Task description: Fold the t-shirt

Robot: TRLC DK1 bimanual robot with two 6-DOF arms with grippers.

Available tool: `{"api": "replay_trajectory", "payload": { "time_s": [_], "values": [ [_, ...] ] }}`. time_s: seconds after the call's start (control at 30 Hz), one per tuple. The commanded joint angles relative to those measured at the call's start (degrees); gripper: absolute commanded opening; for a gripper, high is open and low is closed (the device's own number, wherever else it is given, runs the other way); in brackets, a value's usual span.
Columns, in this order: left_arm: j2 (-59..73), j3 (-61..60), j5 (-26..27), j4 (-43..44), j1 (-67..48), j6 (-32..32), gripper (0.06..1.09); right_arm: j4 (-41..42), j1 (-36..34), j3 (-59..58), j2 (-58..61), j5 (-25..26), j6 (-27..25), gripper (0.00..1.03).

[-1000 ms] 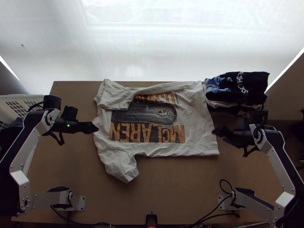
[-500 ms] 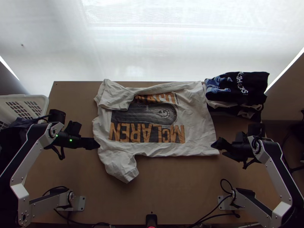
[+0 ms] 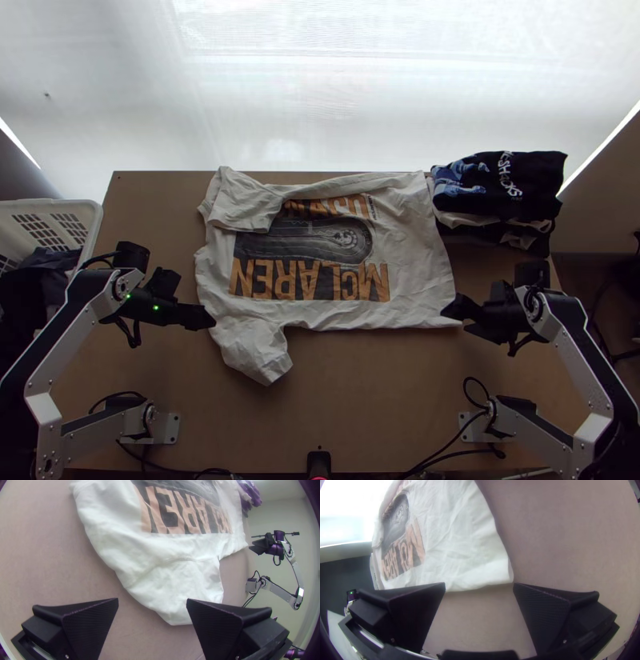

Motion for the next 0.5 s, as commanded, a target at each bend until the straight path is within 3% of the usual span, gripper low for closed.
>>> {"api": "replay_trajectory", "payload": {
  "time_s": [0.0, 0.23, 0.3, 0.47],
  "values": [
    [0.1, 0.6, -0.2, -0.1, 0.1, 0.1, 1.05, 0.7, 0.9, 0.3, 4.0, 0.0, -0.2, 0.92],
    [0.1, 1.5, -0.2, -0.3, 0.2, 0.0, 1.05, 3.6, 1.9, 0.5, 8.2, 0.0, -0.7, 0.92],
    [0.0, 1.6, -0.3, -0.4, 0.3, 0.0, 1.05, 5.8, 2.0, 0.0, 9.0, 0.0, -0.8, 0.84],
    [-0.3, 2.2, -0.6, -1.1, 0.4, 0.0, 1.05, 8.3, 2.1, 0.1, 10.5, 0.2, -0.8, 0.84]
  ]
}}
